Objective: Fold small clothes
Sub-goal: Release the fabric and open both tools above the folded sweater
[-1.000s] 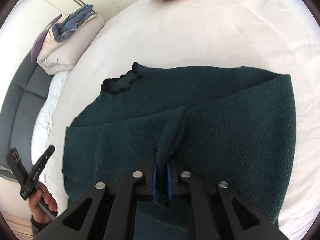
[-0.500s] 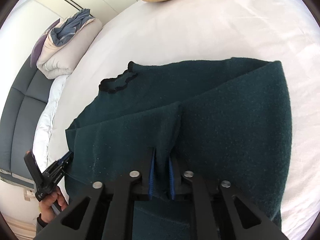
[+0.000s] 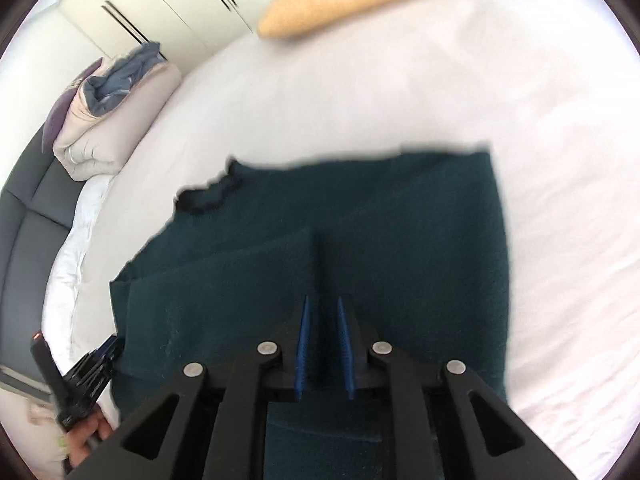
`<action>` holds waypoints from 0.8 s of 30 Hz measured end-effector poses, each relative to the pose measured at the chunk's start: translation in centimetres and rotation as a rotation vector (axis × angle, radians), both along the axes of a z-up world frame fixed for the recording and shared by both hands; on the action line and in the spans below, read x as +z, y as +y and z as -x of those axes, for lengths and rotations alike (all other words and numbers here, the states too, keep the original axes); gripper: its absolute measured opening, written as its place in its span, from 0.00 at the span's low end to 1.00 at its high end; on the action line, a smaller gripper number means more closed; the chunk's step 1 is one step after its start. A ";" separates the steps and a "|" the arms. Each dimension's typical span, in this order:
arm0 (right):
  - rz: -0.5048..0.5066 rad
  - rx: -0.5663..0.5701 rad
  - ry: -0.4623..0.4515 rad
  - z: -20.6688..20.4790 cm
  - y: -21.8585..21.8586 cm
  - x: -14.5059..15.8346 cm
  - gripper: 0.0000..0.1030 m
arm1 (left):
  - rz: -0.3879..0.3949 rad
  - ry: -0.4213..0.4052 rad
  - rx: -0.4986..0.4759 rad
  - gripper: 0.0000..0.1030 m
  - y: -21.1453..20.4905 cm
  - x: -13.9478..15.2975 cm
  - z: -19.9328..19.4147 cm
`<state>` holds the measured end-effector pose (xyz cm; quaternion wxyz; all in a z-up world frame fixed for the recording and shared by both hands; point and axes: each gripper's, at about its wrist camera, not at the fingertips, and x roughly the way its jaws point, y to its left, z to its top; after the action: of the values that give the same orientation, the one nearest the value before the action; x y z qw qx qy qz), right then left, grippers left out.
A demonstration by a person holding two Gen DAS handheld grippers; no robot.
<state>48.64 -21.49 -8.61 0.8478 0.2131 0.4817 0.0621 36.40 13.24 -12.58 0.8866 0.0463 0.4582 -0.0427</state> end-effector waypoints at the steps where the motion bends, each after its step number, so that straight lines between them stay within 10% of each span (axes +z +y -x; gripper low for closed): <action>1: -0.030 0.021 -0.033 0.0 0.5 0.7 0.17 | -0.014 -0.003 -0.004 0.19 -0.2 -0.2 0.1; 6: -0.165 0.166 -0.062 -1.5 3.6 0.3 0.46 | 0.052 -0.007 0.013 0.19 0.8 -1.1 0.0; 13: -0.313 0.067 -0.030 0.3 -1.0 -3.5 0.38 | 0.023 -0.022 0.014 0.20 1.2 -0.8 1.1; 20: -0.212 -0.075 -0.087 9.3 -6.5 0.2 0.59 | 0.109 -0.011 0.088 0.20 4.2 1.6 7.7; 23: -0.206 -0.034 -0.130 14.9 -6.9 1.8 0.68 | 0.227 0.035 0.089 0.42 5.5 2.3 11.7; 24: -0.193 -0.011 -0.139 17.1 -6.7 2.2 0.68 | 0.252 0.039 0.088 0.67 5.8 2.5 13.0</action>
<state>31.51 -28.22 -6.41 0.8550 0.2918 0.4122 0.1181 23.37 19.05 -10.05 0.8772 -0.0866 0.4682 -0.0618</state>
